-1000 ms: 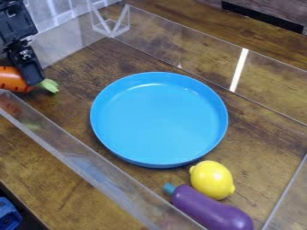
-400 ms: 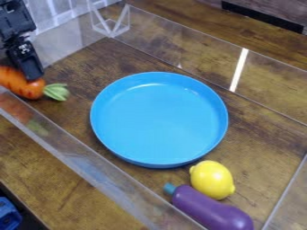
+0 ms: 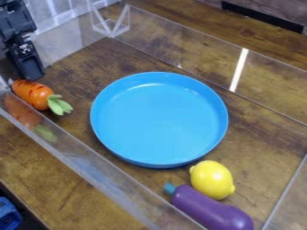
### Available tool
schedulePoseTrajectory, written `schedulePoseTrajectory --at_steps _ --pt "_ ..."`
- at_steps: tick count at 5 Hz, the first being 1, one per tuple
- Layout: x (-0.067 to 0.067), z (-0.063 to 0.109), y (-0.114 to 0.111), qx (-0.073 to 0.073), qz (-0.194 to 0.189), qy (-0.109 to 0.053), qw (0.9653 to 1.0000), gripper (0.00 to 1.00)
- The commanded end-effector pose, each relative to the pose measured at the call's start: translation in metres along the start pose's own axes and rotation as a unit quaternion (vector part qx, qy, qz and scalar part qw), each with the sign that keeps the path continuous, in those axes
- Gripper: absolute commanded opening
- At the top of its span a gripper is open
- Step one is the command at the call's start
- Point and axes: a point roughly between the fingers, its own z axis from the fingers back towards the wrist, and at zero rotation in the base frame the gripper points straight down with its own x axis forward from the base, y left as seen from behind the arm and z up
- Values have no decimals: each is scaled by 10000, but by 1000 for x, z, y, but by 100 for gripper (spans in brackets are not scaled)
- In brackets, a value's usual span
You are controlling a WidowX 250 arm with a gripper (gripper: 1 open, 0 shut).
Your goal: Remove the carrot from the blue tray and put it on the table
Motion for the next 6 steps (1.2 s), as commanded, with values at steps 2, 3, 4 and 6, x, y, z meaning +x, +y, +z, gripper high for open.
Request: schedulePoseTrajectory --at_steps 2,3,4,6 --pt "-2 15 0 150 116 -200 9996 100" --pt "-2 14 0 138 149 -216 9996 100" --pt "-2 14 0 133 186 -233 9995 100" --pt "-4 13 3 128 272 -261 9992 100"
